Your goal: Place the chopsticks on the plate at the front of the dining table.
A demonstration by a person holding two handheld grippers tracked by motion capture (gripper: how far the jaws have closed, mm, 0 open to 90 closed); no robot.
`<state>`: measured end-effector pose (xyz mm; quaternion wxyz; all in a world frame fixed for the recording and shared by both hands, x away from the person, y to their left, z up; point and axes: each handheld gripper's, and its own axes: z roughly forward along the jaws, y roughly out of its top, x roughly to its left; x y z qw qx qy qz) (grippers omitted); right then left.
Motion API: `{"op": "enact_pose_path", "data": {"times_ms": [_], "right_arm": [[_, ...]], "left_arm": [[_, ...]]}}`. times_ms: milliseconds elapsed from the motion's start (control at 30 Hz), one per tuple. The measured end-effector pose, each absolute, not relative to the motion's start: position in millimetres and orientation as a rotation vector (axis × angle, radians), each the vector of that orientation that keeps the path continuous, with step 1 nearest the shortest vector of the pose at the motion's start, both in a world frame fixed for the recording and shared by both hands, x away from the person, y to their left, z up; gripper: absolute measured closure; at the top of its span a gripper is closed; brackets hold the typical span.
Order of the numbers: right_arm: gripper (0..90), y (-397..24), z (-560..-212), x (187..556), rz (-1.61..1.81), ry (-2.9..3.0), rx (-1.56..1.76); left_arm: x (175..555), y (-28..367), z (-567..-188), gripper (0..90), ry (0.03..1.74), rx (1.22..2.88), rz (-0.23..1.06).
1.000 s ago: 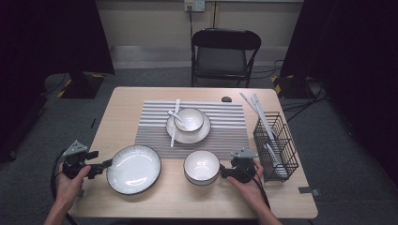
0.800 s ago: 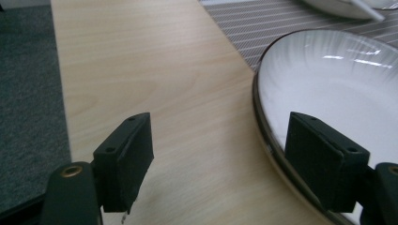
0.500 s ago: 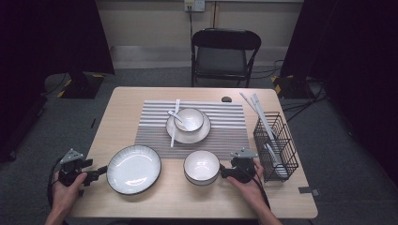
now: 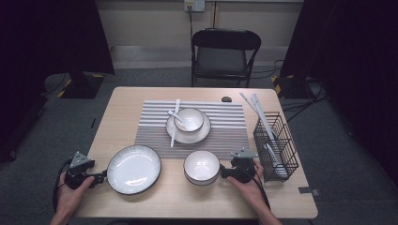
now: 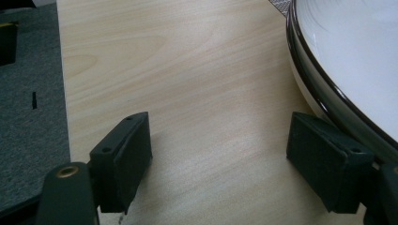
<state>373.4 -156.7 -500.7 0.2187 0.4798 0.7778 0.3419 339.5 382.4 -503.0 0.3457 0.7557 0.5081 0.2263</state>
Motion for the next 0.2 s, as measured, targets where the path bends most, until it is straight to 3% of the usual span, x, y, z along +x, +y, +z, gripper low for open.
{"op": "enact_pose_path", "data": {"times_ms": [200], "right_arm": [[20.1, -156.6, -500.7, 373.4, 0.947, 2.152, 1.329]], "left_arm": [[340.7, 383.7, -502.8, 21.8, 1.306, 1.973, 0.581]]}}
